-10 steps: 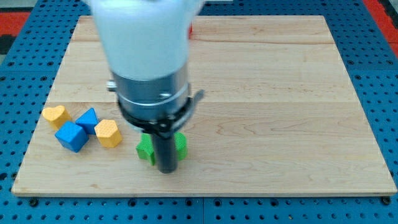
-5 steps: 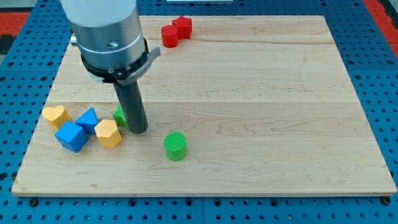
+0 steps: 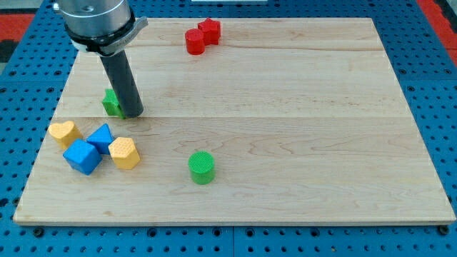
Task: Move green star above the heart
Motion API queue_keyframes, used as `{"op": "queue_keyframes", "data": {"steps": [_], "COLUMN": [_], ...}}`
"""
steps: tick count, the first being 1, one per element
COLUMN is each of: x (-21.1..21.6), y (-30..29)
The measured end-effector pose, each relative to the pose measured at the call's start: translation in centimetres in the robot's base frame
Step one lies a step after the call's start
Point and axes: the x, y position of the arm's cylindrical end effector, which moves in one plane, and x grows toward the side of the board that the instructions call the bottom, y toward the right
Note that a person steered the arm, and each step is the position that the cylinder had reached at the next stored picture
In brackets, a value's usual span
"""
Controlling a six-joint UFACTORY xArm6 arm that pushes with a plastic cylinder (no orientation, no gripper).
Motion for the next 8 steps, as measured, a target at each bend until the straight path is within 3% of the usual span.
{"op": "queue_keyframes", "data": {"steps": [1, 3, 4, 5, 6, 7, 8], "x": [-3.1, -1.7, -0.6, -3.1, -7.5, -9.9, -10.7], "y": [-1.6, 0.6, -3.7, -7.4, -7.0, -3.2, -3.0]}}
